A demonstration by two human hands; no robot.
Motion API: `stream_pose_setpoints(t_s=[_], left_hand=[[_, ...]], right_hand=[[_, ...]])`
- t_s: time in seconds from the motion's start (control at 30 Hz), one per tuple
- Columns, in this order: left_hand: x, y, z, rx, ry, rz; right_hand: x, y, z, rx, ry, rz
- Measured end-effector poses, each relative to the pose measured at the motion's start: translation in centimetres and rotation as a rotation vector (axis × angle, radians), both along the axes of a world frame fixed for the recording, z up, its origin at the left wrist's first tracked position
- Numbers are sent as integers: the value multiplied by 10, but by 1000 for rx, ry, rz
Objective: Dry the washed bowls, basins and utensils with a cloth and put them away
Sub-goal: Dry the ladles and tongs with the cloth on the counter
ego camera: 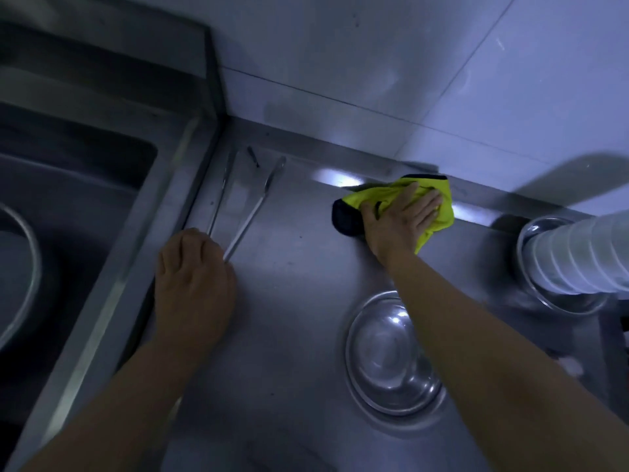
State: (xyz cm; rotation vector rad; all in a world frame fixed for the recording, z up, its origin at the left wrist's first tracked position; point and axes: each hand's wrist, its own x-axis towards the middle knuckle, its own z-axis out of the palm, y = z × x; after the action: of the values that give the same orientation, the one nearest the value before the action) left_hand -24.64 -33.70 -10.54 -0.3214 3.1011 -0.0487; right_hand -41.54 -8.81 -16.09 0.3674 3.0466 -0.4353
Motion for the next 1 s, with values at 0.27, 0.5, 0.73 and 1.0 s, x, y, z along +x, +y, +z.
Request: stream_pose_setpoints(t_s=[0.27, 0.5, 0.73, 1.0], left_hand=[[24, -49, 15, 31, 263, 127], [56, -83, 14, 92, 389, 194], [73, -84, 13, 125, 402, 298], [90, -90, 22, 168, 446, 340]], right_hand=[[-7, -131, -6, 139, 30, 664], [32, -172, -12, 54, -20, 824], [184, -156, -11, -83, 19, 992], [243, -186, -9, -248, 40, 971]])
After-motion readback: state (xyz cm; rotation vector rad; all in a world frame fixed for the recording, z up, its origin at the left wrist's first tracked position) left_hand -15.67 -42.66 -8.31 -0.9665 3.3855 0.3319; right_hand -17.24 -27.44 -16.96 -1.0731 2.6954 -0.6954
